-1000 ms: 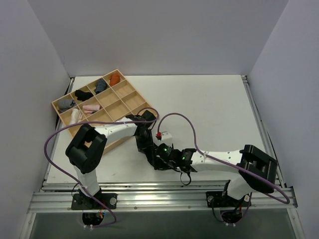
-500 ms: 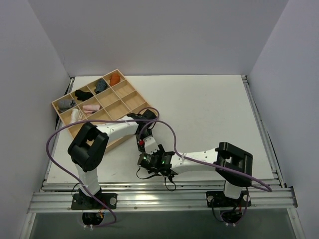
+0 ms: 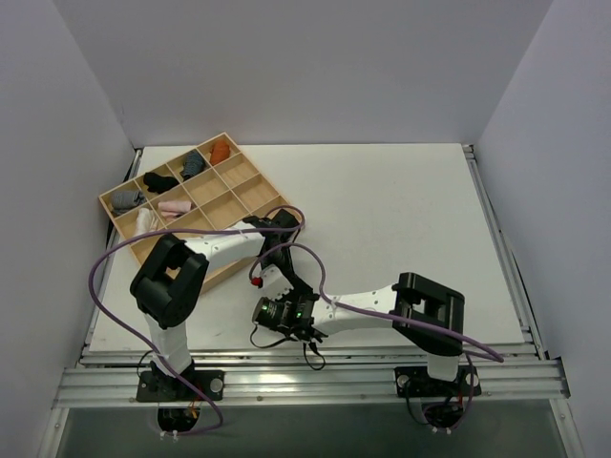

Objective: Roll the underwear

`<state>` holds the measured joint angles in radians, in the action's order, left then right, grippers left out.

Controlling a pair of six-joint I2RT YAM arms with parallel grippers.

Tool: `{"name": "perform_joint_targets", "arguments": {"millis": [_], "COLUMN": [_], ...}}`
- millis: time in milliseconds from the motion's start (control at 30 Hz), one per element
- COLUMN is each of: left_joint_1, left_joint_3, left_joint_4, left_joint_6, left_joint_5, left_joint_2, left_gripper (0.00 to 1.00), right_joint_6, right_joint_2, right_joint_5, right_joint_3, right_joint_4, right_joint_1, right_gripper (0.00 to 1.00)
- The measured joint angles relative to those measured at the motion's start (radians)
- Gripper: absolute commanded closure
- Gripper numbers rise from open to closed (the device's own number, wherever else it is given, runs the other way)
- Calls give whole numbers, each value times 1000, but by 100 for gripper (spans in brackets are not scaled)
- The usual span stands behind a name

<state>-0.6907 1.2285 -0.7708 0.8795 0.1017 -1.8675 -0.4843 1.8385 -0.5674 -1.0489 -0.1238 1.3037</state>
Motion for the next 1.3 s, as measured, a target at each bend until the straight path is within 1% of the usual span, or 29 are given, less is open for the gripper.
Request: {"name": "perform_joint_targets", "arguments": {"millis": [33, 133, 167, 233, 267, 300, 467, 633, 833, 1100, 1300], "left_joint_1": [1, 1, 1, 1, 1, 1, -2, -1, 13, 19, 19], "left_joint_3": [0, 0, 0, 0, 0, 0, 2, 3, 3, -19, -43], "left_joint_4": [0, 0, 0, 0, 0, 0, -5, -10, -25, -25, -21], "left_joint_6": [0, 0, 0, 1, 3, 5, 25, 37, 53, 69, 71], "left_joint_5": [2, 5, 5, 7, 7, 8, 11, 11, -5, -27, -45], "left_joint_2": [0, -1, -1, -1, 0, 0, 2, 20, 70, 137, 148], "left_gripper": [66, 66, 65, 61, 60, 58, 49, 42, 35, 34, 34], "right_joint_6": [4, 9, 6, 2, -3, -8, -61, -134, -196, -270, -339], "right_joint_2": [6, 10, 10, 8, 2, -10, -96, -184, -207, -224, -227], "right_joint_5": [-5, -2, -1, 0, 0, 2, 55, 127, 179, 255, 298], "right_joint_3": [-6, -7, -6, 0, 14, 31, 165, 317, 403, 509, 588], "right_joint_4": [4, 12, 14, 23, 39, 57, 209, 397, 566, 770, 916], "right_joint_1": [0, 0, 0, 2, 2, 2, -18, -43, -54, -57, -70], "right_gripper": [47, 69, 81, 87, 93, 96, 100, 100, 100, 100, 100]}}
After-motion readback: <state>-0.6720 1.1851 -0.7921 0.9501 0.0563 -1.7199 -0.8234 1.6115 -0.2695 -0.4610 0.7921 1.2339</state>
